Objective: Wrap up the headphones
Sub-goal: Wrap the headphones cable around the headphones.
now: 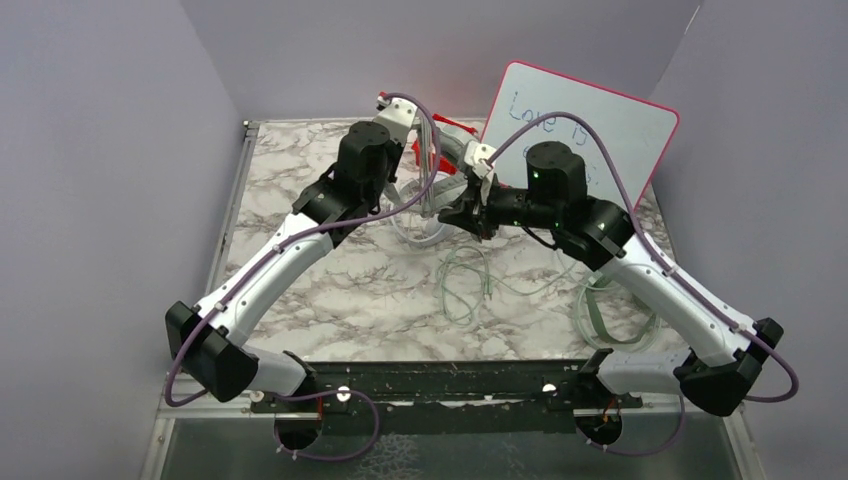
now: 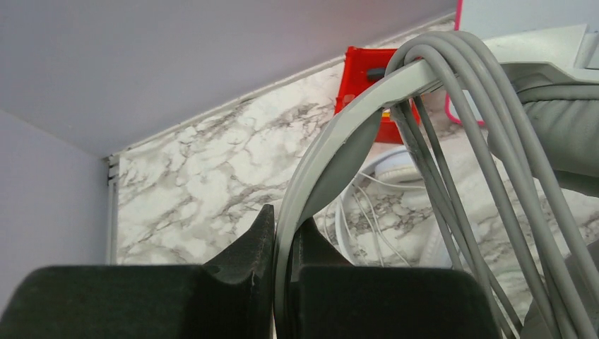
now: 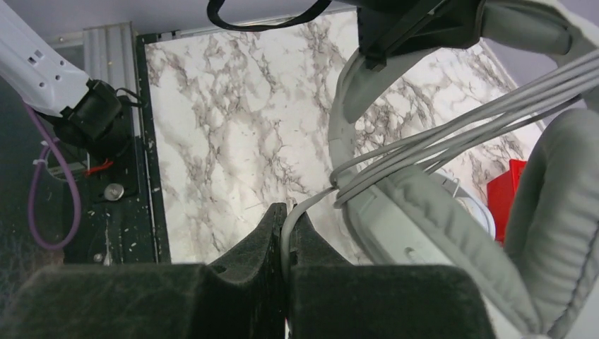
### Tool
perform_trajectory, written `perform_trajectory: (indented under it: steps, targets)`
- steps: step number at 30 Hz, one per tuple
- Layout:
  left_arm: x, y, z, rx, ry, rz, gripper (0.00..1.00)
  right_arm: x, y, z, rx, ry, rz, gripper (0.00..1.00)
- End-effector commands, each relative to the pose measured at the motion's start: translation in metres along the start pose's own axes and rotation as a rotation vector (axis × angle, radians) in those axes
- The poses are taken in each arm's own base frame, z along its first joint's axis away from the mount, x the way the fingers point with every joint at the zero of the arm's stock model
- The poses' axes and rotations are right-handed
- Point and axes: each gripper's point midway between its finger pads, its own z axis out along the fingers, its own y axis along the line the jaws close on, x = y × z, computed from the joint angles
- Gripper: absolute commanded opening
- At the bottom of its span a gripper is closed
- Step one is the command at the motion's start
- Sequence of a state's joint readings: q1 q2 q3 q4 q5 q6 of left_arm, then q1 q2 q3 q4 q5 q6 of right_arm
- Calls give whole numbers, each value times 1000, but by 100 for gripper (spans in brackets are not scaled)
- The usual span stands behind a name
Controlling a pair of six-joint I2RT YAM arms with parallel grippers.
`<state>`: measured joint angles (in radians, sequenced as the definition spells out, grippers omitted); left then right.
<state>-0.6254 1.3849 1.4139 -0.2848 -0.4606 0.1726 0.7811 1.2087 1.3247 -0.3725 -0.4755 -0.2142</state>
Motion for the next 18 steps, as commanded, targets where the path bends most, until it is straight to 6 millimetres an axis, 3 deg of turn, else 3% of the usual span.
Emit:
perform_trajectory:
  steps: [1,8,12,16,18]
  targets:
    - [11,4,-12,54,11,10,0,-19,7,-15,-43,58,-98,0]
    - [18,19,-25,4,51,37,0,-3,-4,-30,66,163,-1,3]
    - [12,5,-29,108,38,62,0,6,-13,-39,126,232,-7,13]
    - [18,-6,-30,145,50,83,0,14,-26,-47,186,290,-72,1]
    - [23,-5,-29,133,68,93,0,19,-31,-50,215,315,-84,0]
